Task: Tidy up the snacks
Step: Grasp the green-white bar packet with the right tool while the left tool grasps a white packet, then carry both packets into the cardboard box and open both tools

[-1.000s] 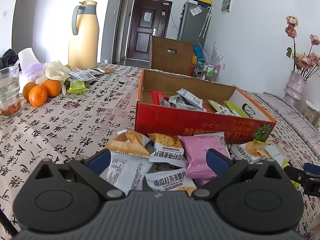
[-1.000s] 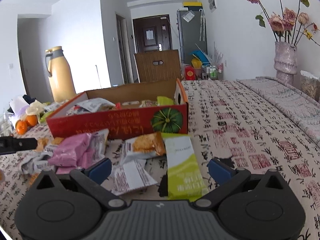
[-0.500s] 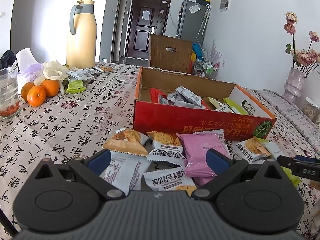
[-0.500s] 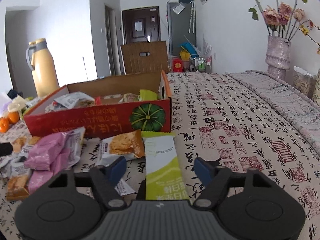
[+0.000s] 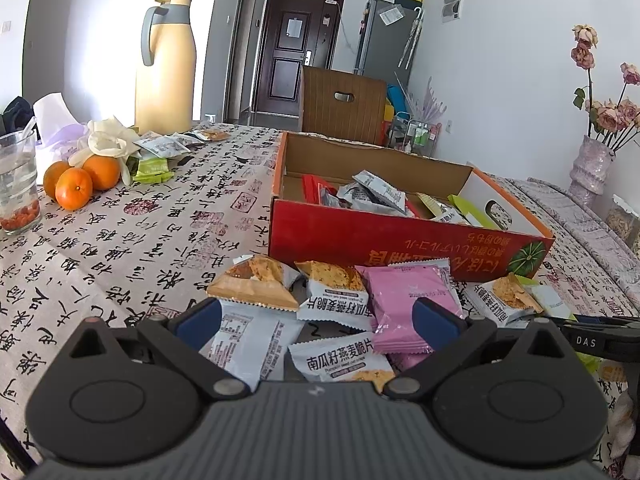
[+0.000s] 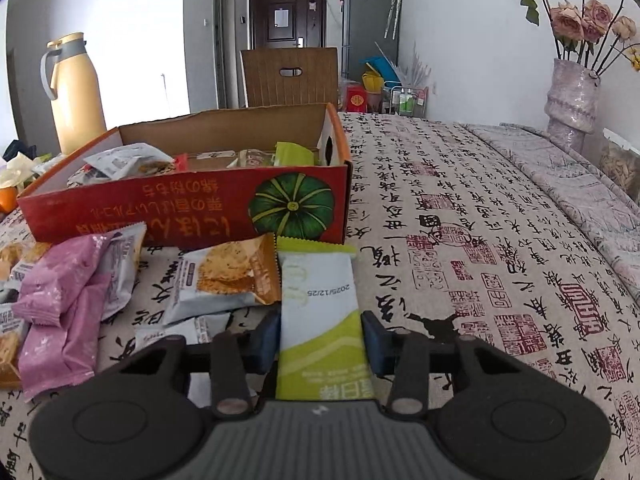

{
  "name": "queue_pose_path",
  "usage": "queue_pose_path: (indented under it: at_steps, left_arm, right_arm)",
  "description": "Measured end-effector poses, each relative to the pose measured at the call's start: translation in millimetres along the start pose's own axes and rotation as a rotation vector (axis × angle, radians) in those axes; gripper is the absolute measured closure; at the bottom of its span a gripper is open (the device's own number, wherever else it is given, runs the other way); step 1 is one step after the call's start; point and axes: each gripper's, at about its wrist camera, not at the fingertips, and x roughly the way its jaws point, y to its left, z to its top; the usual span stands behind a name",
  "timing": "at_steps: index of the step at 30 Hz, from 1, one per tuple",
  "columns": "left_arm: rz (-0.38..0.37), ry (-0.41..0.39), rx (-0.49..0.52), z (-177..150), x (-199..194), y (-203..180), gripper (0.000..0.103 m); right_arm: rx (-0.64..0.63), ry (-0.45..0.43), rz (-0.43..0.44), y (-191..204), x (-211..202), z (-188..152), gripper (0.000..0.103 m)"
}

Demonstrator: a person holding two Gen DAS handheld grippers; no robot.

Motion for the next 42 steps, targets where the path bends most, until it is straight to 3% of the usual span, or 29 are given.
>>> queue_pose_path:
  at_steps: [13, 19, 29, 34, 38, 41, 42]
  left_arm:
    - [0.006, -0.003, -0.009, 0.6, 0.6, 4.5, 0.000]
    - [0.045, 0.004, -0.009, 4.9, 3.3, 17.5, 0.000]
    - [0.094, 0.116, 0.085, 6.4, 26.2, 35.4, 0.000]
    - [0.088, 0.130, 0.062, 1.3, 30.7, 38.6, 0.001]
    - [0.079, 0.153, 0.055, -1.8, 36.2, 35.8, 0.013]
    - [0.068, 0.171, 0.037, -3.2, 38.7, 36.1, 0.031]
    - [0.070, 0.171, 0.033, -3.9, 39.0, 36.2, 0.033]
  right_arm:
    - [0.060, -0.069, -0.013, -5.9, -20.0, -4.6, 0.067]
    - [0.094, -0.119, -0.011, -9.6, -40.7, -9.6, 0.067]
    - [0.113, -0.129, -0.016, -10.4, -52.1, -17.5, 0.067]
    - [0.117, -0.126, -0.023, -10.7, -53.2, -20.2, 0.067]
    - [0.115, -0.127, -0.020, -9.3, -54.2, -21.1, 0.067]
    - [0.114, -0.128, -0.018, -8.2, -54.7, -22.0, 0.067]
    - [0.115, -0.128, -0.017, -7.7, -54.6, -22.4, 0.067]
